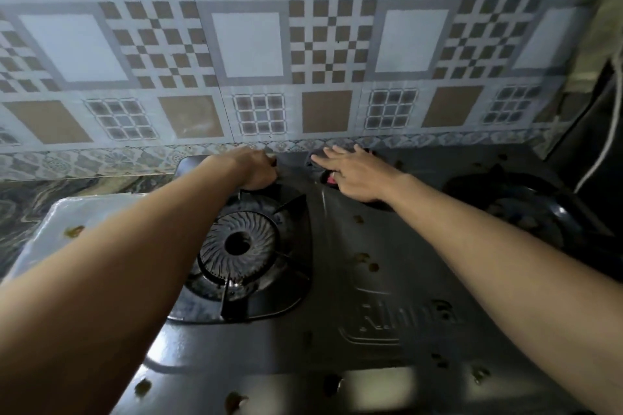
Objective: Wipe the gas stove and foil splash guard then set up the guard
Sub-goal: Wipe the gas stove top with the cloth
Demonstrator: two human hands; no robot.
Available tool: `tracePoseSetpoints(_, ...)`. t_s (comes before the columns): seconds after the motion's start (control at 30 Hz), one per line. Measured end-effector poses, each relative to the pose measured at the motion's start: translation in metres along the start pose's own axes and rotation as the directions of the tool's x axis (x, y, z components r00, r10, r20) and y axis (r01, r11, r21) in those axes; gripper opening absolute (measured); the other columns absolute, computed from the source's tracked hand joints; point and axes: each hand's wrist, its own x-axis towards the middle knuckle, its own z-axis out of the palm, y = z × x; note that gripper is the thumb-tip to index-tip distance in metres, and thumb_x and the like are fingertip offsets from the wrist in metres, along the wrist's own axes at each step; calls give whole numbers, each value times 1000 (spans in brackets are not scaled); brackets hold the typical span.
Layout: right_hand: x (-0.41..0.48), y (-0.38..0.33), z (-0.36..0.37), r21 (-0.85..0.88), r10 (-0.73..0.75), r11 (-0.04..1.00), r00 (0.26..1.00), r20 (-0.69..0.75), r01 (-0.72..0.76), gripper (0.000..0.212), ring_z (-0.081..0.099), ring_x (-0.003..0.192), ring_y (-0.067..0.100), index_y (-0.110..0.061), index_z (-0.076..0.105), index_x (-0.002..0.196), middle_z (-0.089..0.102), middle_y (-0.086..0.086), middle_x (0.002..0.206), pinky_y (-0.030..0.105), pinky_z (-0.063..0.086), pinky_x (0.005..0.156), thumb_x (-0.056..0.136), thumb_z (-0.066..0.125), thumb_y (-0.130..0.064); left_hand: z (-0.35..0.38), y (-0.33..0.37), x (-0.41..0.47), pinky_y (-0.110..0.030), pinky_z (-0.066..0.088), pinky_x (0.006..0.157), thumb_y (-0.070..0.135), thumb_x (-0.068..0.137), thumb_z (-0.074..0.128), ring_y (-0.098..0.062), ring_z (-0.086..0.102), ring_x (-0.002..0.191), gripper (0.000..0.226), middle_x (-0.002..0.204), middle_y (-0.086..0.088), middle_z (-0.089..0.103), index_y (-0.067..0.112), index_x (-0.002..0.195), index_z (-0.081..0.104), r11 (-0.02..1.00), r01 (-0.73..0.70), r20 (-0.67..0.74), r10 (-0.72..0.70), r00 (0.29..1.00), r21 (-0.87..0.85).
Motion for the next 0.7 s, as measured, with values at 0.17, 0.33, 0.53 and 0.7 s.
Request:
tracePoseSetpoints(0.17,-10,12,3,26,45,999,999,-22,-45,57,1,152,15,-31,16,156,7,1,165,44,-3,122,103,30,-14,-2,9,-8,-45,40,106,62,93,44,-33,50,128,59,142,-12,54,28,140,53,999,-14,-38,12,999,-45)
tracePoseSetpoints(0.33,-19,15,1,59,64,996,997,-31,-62,56,4,152,16,-29,20,156,11,2,165,44,-2,122,104,32,-12,-5,35,-7,-37,47,87,56,90,54,-29,58,105,41,118,-6,63,35,125,62,992,-125,-99,122,988,-32)
tracePoseSetpoints(0.53,-38,33,-4,12,130,991,991,7,-130,75,-2,152,17,-27,8,157,3,3,165,45,-3,122,95,36,3,-6,53,6,-41,49,90,54,94,53,-27,58,109,40,119,-7,61,33,127,59,990,-140,-118,143,983,32)
tracePoseSetpoints(0.7,-47,50,-12,-4,224,975,974,37,-224,80,-1,152,18,-27,7,157,2,3,165,44,-2,123,92,36,8,-7,55,11,-40,47,94,48,96,53,-25,58,108,40,117,-7,62,25,128,61,988,-152,-87,153,984,12)
